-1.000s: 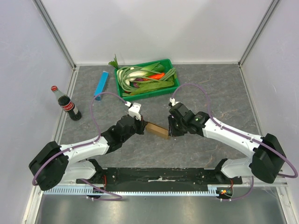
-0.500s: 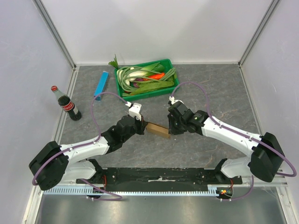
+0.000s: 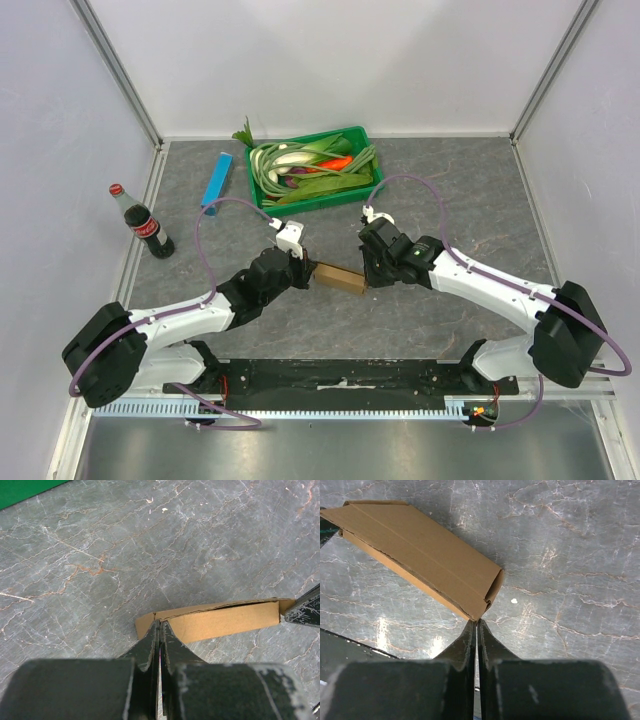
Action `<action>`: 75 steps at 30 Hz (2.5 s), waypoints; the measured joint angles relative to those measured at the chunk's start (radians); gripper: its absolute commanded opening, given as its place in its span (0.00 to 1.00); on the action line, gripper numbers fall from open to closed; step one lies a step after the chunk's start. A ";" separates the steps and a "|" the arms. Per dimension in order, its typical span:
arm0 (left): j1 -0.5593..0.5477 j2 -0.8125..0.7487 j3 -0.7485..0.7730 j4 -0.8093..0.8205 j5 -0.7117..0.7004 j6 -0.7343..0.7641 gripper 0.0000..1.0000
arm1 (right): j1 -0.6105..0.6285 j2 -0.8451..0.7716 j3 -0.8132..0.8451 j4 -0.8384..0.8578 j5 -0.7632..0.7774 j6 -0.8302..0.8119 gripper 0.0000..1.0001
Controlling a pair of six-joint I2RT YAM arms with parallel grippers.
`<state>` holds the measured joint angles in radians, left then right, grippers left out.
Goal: Fold the paper box
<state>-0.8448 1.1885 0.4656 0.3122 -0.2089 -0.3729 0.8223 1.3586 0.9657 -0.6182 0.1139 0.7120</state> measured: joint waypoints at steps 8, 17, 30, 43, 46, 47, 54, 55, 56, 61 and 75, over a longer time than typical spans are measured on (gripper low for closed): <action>0.000 0.000 0.000 0.000 0.000 0.000 0.02 | 0.000 0.000 0.001 0.000 -0.003 0.005 0.00; -0.004 0.000 0.000 -0.003 -0.008 0.000 0.02 | -0.029 -0.043 -0.049 0.065 -0.050 0.086 0.00; -0.013 0.000 0.000 -0.003 -0.019 0.000 0.02 | -0.050 -0.072 -0.109 0.136 -0.066 0.133 0.00; -0.031 0.000 -0.079 0.135 -0.045 -0.001 0.02 | -0.039 -0.134 -0.224 0.269 -0.075 0.001 0.00; -0.035 0.003 -0.087 0.154 -0.054 -0.001 0.02 | -0.039 -0.144 -0.237 0.286 -0.083 -0.011 0.19; -0.038 0.005 -0.087 0.159 -0.059 -0.001 0.02 | -0.039 -0.145 -0.237 0.288 -0.084 -0.010 0.29; -0.055 0.026 -0.087 0.188 -0.063 -0.002 0.02 | -0.039 -0.194 -0.238 0.261 -0.121 0.025 0.87; -0.056 0.028 -0.087 0.192 -0.063 -0.002 0.02 | -0.039 -0.212 -0.238 0.250 -0.124 0.042 0.94; -0.056 0.029 -0.087 0.192 -0.063 -0.003 0.02 | -0.040 -0.232 -0.238 0.240 -0.125 0.065 0.98; -0.062 0.033 -0.081 0.186 -0.074 -0.019 0.02 | -0.049 -0.367 -0.301 0.290 -0.125 0.274 0.98; -0.094 0.062 -0.050 0.161 -0.135 -0.089 0.02 | -0.034 -0.333 -0.592 0.772 -0.042 1.039 0.93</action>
<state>-0.9390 1.2503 0.4152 0.4728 -0.3443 -0.4618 0.7879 1.0256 0.3733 0.1535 0.0723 1.7512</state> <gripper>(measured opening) 0.025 0.969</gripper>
